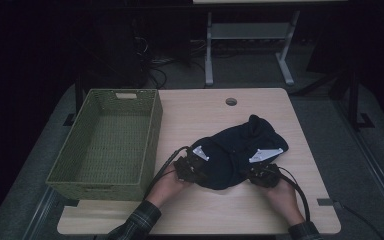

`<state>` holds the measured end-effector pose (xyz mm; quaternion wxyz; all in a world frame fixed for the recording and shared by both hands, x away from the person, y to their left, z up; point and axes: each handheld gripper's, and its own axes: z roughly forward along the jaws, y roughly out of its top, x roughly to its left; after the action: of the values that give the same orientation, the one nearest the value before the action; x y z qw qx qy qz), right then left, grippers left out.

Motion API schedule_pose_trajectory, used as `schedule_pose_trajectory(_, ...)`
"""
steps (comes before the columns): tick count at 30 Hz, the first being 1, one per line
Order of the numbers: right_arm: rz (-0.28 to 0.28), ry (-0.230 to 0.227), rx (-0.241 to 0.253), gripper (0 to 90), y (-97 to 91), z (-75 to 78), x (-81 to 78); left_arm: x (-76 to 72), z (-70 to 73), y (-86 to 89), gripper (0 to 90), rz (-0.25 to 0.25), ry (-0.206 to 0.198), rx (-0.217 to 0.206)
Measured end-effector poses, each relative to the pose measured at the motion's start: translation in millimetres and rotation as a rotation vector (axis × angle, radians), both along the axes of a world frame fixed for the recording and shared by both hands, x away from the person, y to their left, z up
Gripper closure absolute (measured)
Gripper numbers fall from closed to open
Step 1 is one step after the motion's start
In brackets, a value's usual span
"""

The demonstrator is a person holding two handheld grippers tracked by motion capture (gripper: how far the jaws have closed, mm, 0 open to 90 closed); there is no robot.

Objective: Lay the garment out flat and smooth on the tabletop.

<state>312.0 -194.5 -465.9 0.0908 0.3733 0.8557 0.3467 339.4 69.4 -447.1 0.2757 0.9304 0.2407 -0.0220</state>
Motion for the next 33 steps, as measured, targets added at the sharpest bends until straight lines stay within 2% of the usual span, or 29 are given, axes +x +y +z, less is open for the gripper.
schedule_pose_trajectory(3,0.0,-0.011,-0.008,89.9,0.6,-0.1,-1.4,-1.0,4.9,-2.6,82.6,0.008,-0.014,0.014)
schedule_pose_trajectory(7,0.001,-0.008,-0.011,89.9,1.0,0.2,-1.0,2.5,10.8,-5.9,90.0,-0.002,-0.021,0.024)
schedule_pose_trajectory(10,0.001,-0.008,-0.013,89.9,1.1,0.2,-0.9,7.7,15.3,-9.3,90.0,-0.012,-0.024,0.029)
schedule_pose_trajectory(16,0.003,-0.008,-0.014,89.9,1.0,0.3,-0.6,31.0,30.8,-19.3,90.0,-0.001,-0.056,0.004)
schedule_pose_trajectory(24,0.0,-0.002,-0.014,90.0,1.2,0.6,-0.3,67.1,47.0,-39.1,90.0,-0.004,-0.101,0.018)
schedule_pose_trajectory(29,-0.007,0.004,-0.012,90.0,1.5,0.8,0.2,92.6,51.6,-50.2,90.0,0.016,-0.126,0.004)
schedule_pose_trajectory(33,-0.006,0.006,-0.009,90.0,1.5,0.8,0.3,113.2,47.2,-62.1,90.0,0.031,-0.131,0.006)
